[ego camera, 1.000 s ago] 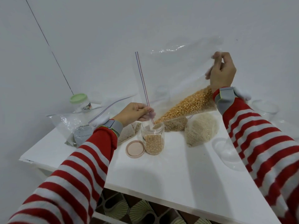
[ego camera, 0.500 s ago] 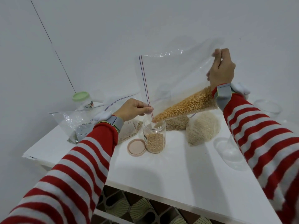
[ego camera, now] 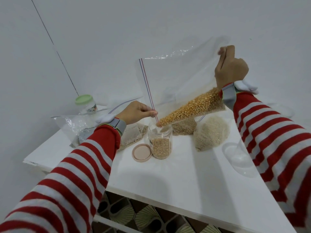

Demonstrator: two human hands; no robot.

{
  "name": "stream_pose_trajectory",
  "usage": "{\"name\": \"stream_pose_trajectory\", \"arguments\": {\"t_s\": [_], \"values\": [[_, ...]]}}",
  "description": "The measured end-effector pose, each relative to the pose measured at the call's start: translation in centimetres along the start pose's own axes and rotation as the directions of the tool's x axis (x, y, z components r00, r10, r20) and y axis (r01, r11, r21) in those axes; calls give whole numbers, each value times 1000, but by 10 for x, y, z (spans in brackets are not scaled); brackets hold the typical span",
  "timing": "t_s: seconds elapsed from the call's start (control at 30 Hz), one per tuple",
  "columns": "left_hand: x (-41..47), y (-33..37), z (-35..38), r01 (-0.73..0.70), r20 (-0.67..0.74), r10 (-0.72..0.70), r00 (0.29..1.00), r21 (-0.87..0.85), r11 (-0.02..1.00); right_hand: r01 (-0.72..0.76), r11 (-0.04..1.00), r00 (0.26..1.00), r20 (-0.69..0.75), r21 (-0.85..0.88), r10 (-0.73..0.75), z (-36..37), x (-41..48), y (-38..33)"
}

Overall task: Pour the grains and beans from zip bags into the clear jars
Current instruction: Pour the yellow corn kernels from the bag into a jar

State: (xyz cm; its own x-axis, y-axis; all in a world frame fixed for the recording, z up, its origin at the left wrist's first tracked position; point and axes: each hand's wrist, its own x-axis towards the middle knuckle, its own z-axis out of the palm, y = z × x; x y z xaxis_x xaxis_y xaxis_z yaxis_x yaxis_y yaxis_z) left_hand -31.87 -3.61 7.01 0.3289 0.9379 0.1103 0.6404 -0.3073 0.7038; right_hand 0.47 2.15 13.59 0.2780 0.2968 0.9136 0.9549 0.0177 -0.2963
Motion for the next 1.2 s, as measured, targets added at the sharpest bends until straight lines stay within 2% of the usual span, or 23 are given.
{"name": "stream_pose_trajectory", "arguments": {"t_s": [0.1, 0.47, 0.63, 0.93, 1.2], "values": [[-1, 1, 0, 10, 19, -10, 1000, -5, 1000, 17, 1000, 998, -65, 21, -15, 1, 3, -6], [-1, -5, 1, 35, 15, -35, 999, 5, 999, 73, 992, 997, -22, 107, -71, -7, 7, -15], [-1, -5, 2, 41, 22, -41, 999, -8, 999, 61, 992, 989, 126, 112, -75, -5, 6, -11], [-3, -3, 4, 64, 11, -64, 998, -34, 997, 47, 980, 995, 72, 193, -62, -5, 10, -14], [-6, -5, 6, 55, -24, -56, 998, -60, 997, 130, 958, 989, 33, 256, -143, -5, 20, -27]]}}
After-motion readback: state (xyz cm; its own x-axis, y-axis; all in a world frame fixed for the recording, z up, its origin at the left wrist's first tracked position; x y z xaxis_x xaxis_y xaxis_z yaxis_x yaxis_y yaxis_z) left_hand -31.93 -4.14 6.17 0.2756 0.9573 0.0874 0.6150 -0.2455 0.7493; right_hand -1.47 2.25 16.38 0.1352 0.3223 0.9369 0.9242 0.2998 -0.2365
